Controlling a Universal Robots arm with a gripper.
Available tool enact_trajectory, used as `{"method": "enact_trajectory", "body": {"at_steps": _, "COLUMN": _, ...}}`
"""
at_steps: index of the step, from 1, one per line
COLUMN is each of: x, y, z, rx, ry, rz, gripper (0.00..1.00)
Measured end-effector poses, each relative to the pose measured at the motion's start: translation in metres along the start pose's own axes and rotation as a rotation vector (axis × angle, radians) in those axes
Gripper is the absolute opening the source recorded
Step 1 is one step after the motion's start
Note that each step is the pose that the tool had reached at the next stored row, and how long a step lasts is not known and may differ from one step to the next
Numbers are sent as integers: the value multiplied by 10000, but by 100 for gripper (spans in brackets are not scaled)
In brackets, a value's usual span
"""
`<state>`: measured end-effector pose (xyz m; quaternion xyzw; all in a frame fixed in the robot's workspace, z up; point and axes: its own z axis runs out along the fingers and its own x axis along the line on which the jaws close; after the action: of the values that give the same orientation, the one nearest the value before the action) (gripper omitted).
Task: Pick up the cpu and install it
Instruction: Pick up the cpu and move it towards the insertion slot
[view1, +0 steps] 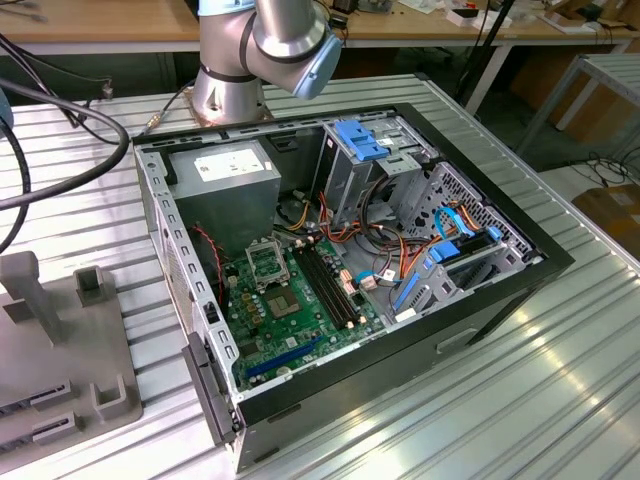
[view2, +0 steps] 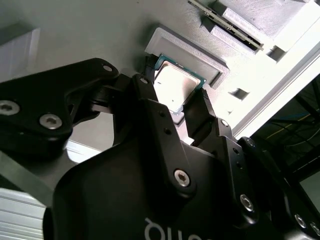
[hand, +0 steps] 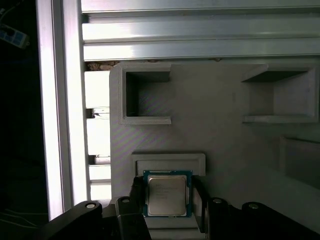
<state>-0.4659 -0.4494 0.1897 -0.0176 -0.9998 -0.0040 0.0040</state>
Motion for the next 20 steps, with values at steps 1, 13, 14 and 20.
{"method": "enact_trajectory", "body": {"at_steps": 1, "x": -2, "y": 0, "z": -1, "rx": 1, "ry": 1, "rz": 0, "gripper": 52}}
{"method": "enact_trajectory", "body": {"at_steps": 13, "x": -2, "y": 0, "z": -23, "rx": 1, "ry": 1, "rz": -1, "gripper": 56}}
{"method": "enact_trajectory", "body": {"at_steps": 14, "x": -2, "y": 0, "z": -23, "rx": 1, "ry": 1, "rz": 0, "gripper": 50}}
{"method": "enact_trajectory", "body": {"at_steps": 20, "x": -2, "y": 0, "z": -24, "rx": 0, "ry": 2, "rz": 0, "gripper": 50}}
